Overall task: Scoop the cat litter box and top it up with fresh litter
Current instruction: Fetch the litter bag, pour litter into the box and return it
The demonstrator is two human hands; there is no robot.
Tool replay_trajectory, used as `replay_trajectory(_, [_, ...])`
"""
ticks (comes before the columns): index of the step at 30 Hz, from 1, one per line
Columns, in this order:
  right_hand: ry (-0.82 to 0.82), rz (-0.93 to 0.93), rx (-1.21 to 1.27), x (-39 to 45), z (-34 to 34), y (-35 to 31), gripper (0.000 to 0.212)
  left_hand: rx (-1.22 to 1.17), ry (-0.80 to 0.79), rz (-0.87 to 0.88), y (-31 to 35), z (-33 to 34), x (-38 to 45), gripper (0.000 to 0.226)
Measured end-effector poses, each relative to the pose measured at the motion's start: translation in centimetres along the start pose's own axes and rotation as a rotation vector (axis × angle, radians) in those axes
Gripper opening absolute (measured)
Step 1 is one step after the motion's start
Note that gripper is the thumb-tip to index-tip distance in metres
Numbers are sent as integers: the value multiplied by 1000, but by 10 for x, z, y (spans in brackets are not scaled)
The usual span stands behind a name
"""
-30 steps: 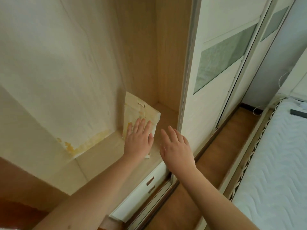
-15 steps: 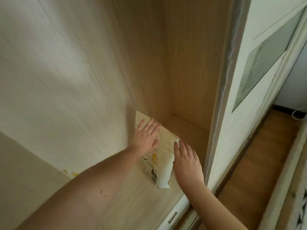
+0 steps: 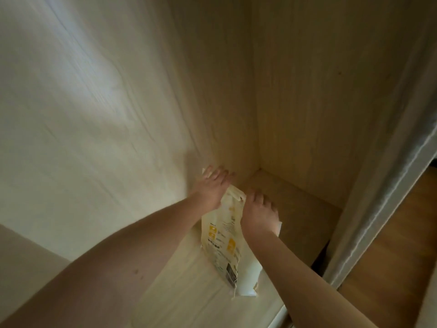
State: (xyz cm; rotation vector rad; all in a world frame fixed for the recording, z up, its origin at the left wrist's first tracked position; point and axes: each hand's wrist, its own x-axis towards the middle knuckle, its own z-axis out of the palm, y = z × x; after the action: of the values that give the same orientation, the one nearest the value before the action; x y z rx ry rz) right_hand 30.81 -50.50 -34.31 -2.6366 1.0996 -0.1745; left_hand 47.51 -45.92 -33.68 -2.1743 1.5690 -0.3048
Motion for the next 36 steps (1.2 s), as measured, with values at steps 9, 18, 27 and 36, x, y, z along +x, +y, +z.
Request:
replay_trajectory(9, [-205,48,-18,-11,6,9,32,-64,92,120,-13,21,1,48])
replay_trajectory(18, [-227,2,130,-75,2,22,38,-105,-109,396,-4,12,-37,40])
replay_trajectory(27, [-181,1,155,-151,-5,53,34,2,-54,402,58,-1,-105,39])
replay_trajectory(36, [-89,41,25,-264,-41,115,28,-12,-8,511,152,-77,-164,31])
